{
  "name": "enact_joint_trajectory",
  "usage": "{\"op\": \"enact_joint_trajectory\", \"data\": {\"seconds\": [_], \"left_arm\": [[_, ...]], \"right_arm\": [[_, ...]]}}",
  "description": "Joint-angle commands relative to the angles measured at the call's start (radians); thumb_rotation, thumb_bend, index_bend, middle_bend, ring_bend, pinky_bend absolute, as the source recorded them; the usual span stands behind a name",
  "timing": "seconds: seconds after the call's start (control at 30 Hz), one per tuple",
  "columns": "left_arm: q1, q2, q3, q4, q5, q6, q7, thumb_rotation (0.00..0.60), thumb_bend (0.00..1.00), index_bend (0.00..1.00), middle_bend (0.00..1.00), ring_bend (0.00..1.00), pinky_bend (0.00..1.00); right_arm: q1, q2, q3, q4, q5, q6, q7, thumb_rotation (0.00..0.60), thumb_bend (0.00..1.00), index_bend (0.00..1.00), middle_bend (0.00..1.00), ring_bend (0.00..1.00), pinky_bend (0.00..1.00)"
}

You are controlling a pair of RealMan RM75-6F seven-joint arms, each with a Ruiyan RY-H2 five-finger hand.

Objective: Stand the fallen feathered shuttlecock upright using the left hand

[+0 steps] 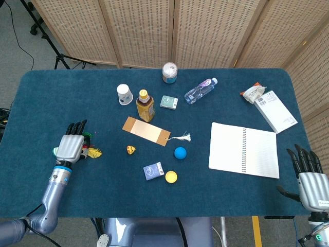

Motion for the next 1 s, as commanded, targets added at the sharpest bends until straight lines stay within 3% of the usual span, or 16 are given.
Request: {"op": "enact_joint_trajectory", "data": {"seconds": [0.03, 0.47, 1.0], "left_arm": [[0.001, 0.002, -0.002, -0.001, 0.003, 0.004, -0.003, 0.6, 0.43, 0.67, 0.0, 0.0, 0.0], [0.009, 0.038, -0.022, -0.068, 0.059, 0.069, -0.009, 0.6, 0.45, 0.7, 0.0, 0.0, 0.0], [-0.008, 0.088, -0.102, -0.165, 0.105, 0.154, -0.009, 0.6, 0.46, 0.72, 0.0, 0.0, 0.0]], "right_arm": [[0.0, 0.0, 0.0, 0.001, 0.001, 0.0, -0.001, 0.6, 0.0, 0.0, 0.0, 0.0, 0.0], [0.0, -0.001, 0.001, 0.003, 0.003, -0.002, 0.0, 0.6, 0.0, 0.0, 0.0, 0.0, 0.0], [-0.002, -0.003, 0.006, 0.009, 0.007, 0.003, 0.009, 0.6, 0.0, 0.0, 0.0, 0.0, 0.0]]}}
